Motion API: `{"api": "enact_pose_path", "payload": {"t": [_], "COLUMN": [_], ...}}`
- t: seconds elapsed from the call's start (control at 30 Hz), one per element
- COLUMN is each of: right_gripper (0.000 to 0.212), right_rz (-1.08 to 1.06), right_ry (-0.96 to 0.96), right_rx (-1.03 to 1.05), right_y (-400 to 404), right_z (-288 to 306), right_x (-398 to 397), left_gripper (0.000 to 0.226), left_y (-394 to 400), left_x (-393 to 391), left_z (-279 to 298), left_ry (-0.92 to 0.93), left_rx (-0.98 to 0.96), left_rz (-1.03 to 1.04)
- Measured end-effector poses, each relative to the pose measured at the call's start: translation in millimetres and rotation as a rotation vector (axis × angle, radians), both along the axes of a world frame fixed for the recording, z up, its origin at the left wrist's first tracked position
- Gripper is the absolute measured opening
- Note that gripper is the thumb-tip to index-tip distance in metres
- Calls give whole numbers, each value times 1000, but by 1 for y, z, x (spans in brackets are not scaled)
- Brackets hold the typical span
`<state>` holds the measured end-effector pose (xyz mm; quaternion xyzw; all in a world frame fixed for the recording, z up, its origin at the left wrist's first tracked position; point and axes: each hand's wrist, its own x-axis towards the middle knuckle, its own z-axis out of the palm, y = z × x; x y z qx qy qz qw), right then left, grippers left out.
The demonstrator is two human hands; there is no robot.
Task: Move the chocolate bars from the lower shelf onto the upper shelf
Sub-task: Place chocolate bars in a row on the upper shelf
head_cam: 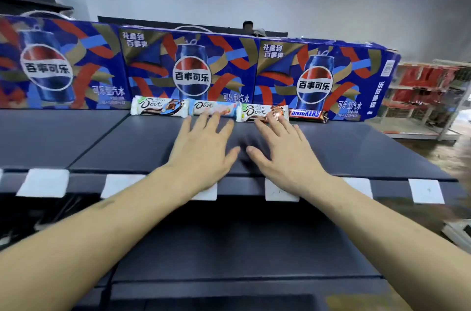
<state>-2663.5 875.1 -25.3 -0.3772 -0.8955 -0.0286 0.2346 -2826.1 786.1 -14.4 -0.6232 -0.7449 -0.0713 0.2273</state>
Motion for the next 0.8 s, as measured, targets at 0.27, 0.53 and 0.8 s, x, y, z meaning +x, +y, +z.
{"api": "enact_pose_path", "payload": {"t": [0.27,0.53,0.8], "right_gripper": [65,63,62], "right_rz": [108,214,354], "right_ry": [77,93,-5], "right_rx": [16,-34,-202], "right_y": [-109,-215,-268], "right_z": [-23,-95,-153], "right_x": [6,-12,-75], "left_gripper": [67,67,65], "left_y": [-122,-239,-311], "left_x": [22,30,-16], "left_z": [-37,-94,-162], "left_ry": [-47,-68,-161], "left_rx": [71,92,-24], "left_rz": [128,299,459]}}
